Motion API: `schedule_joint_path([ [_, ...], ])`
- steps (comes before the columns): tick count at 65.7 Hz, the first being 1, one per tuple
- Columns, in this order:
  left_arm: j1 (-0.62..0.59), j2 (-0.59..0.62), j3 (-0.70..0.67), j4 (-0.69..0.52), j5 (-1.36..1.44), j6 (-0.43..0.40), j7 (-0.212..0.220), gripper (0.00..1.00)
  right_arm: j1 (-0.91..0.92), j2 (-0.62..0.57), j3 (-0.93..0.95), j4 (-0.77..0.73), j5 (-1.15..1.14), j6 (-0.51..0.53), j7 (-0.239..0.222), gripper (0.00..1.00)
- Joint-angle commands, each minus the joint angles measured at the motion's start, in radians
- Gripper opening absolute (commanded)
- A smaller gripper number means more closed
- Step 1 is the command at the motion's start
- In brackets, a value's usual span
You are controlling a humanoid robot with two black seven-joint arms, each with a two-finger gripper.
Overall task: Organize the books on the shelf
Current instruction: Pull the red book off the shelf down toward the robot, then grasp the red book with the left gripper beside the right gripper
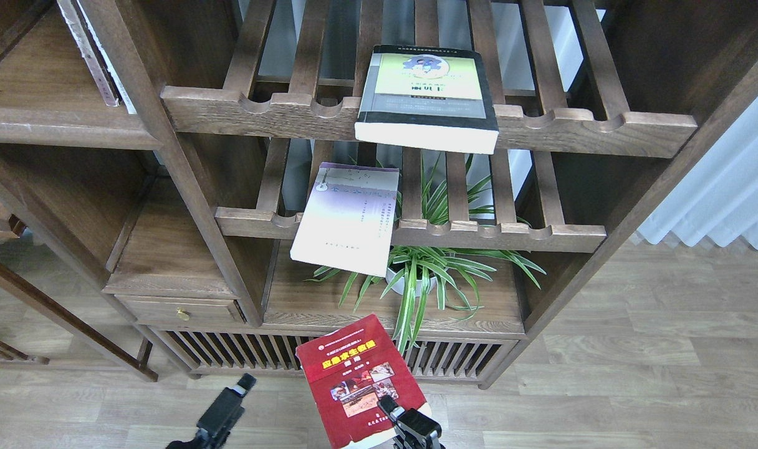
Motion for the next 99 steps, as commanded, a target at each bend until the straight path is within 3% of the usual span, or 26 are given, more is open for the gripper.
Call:
schedule_joint_path([
  [1, -0.005, -0.034, 0.029, 0.011, 0.001, 0.000, -0.002, 1.00, -0.001, 0.000, -0.023, 0.000, 0.000, 0.000, -0.014, 0.15],
  [13, -0.010, -0.083, 0.037, 0.015, 0.004, 0.000, 0.004, 0.96, 0.000, 0.002, -0.034, 0.000, 0.000, 0.000, -0.022, 0.15],
  [23, -0.008, -0.111, 0.044, 0.029, 0.002, 0.000, 0.003, 0.73, 0.000, 0.002, -0.034, 0.000, -0.002, 0.000, -0.028, 0.15],
  [37, -0.013, -0.121, 0.058, 0.035, 0.004, 0.000, 0.006, 0.56, -0.001, 0.002, -0.034, 0.000, -0.002, 0.000, -0.028, 0.15],
  [50, -0.018, -0.129, 0.074, 0.035, 0.004, 0.000, 0.012, 0.47, 0.000, 0.002, -0.034, 0.000, -0.002, 0.000, -0.028, 0.15],
  [59, -0.018, -0.132, 0.074, 0.035, 0.001, 0.000, 0.012, 0.26, -0.001, 0.002, -0.034, 0.000, -0.002, 0.000, -0.028, 0.15],
  [69, -0.021, -0.127, 0.072, 0.035, 0.001, 0.000, 0.013, 0.12, 0.000, 0.002, -0.031, -0.001, -0.002, 0.000, -0.028, 0.15],
  [99, -0.027, -0.101, 0.084, 0.029, 0.005, 0.000, 0.030, 0.08, 0.037, 0.003, -0.014, -0.083, 0.008, 0.000, -0.022, 0.18],
])
